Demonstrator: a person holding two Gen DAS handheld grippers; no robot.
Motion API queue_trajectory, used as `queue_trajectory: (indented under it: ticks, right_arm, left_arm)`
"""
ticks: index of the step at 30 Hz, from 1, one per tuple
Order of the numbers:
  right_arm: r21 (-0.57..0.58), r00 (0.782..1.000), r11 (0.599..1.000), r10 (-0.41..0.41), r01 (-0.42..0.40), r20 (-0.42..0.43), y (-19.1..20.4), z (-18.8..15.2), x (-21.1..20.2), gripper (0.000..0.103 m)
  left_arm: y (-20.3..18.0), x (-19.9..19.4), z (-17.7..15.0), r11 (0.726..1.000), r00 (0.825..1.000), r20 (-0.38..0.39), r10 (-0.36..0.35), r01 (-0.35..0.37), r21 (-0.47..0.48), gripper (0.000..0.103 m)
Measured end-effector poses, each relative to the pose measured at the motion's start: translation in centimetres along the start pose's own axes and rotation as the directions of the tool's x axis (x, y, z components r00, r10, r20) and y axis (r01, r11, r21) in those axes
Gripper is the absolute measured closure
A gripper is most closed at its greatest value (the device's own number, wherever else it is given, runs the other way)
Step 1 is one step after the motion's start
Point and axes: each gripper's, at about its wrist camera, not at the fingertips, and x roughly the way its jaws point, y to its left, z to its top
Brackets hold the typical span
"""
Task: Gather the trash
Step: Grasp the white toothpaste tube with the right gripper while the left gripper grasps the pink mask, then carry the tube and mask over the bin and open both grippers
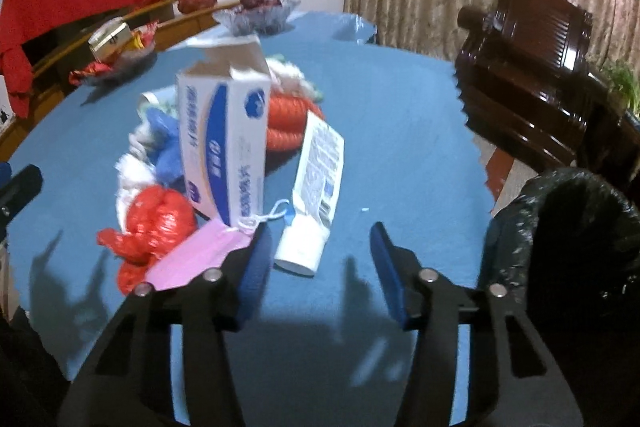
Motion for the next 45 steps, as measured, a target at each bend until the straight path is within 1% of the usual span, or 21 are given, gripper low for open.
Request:
queue_trajectory:
  ticks: [2,8,11,14,17,21,23,26,30,33,39,41,42,45]
  right_arm:
    - [0.003,1.000,1.000,-0.003,0.003,-0.015,-0.1,0.1,0.8,0.056]
    - [0.005,0.998,0.999,0.040,-0.040,-0.044,0.1,0.2,2.2,0.057]
    - [0.032,0.995,0.997,0.071,-0.069,-0.067,0.0,0.3,3.1,0.059]
    - [0.047,0.992,0.996,0.078,-0.073,-0.098,-0.1,0.1,3.9,0.060]
    - [0.049,0.992,0.996,0.083,-0.078,-0.094,-0.1,0.4,4.1,0.060]
    - [0.079,0.989,0.992,0.107,-0.100,-0.099,-0.8,0.7,4.3,0.070]
    - [0.098,0.987,0.989,0.124,-0.114,-0.104,-1.2,0.7,4.2,0.074]
    - [0.107,0.988,0.988,0.119,-0.108,-0.103,-1.9,0.5,3.6,0.074]
    - [0.100,0.991,0.991,0.098,-0.088,-0.091,-2.9,-0.3,1.8,0.074]
    - [0.118,0.993,0.990,0.091,-0.082,-0.073,-3.9,-0.9,0.1,0.074]
    - [0.141,0.998,0.988,0.060,-0.056,-0.024,-6.1,-1.6,-2.9,0.074]
    - [0.148,0.999,0.988,0.051,-0.049,-0.014,-6.7,-1.9,-3.6,0.074]
    - [0.152,0.999,0.987,0.045,-0.043,-0.009,-7.0,-2.0,-3.9,0.074]
    - [0.156,0.999,0.987,0.032,-0.030,-0.007,-7.8,-2.3,-4.3,0.074]
  left_arm:
    - [-0.4,0.5,-0.1,1.000,1.000,-0.006,-0.007,0.007,0.000,0.006]
    - [-1.3,1.7,-0.5,1.000,0.999,-0.025,-0.025,0.025,0.006,0.006]
    - [-1.3,2.0,-0.5,1.000,0.999,-0.029,-0.028,0.029,0.008,0.006]
    - [-1.3,2.3,-0.5,1.000,0.999,-0.032,-0.029,0.030,0.006,0.006]
    - [-1.3,2.6,-0.6,0.999,0.999,-0.038,-0.031,0.031,0.004,0.006]
    - [-1.3,2.8,-0.5,0.999,0.998,-0.044,-0.040,0.040,0.001,0.006]
    - [-1.5,2.8,-0.6,0.999,0.998,-0.043,-0.042,0.042,0.003,0.006]
    - [-1.9,2.6,-0.8,0.999,0.998,-0.045,-0.046,0.046,-0.004,0.006]
    - [-2.8,2.3,-1.2,0.997,0.995,-0.059,-0.078,0.077,-0.015,0.006]
    - [-4.2,1.7,-1.6,0.993,0.992,-0.052,-0.117,0.118,0.006,0.008]
    - [-7.2,1.2,-2.5,0.983,0.983,-0.064,-0.173,0.177,0.049,0.019]
    - [-8.5,1.1,-2.9,0.978,0.979,-0.068,-0.190,0.195,0.077,0.025]
    - [-8.8,1.1,-3.0,0.977,0.979,-0.067,-0.191,0.196,0.086,0.026]
    - [-10.5,1.5,-3.6,0.972,0.979,-0.072,-0.190,0.198,0.125,0.036]
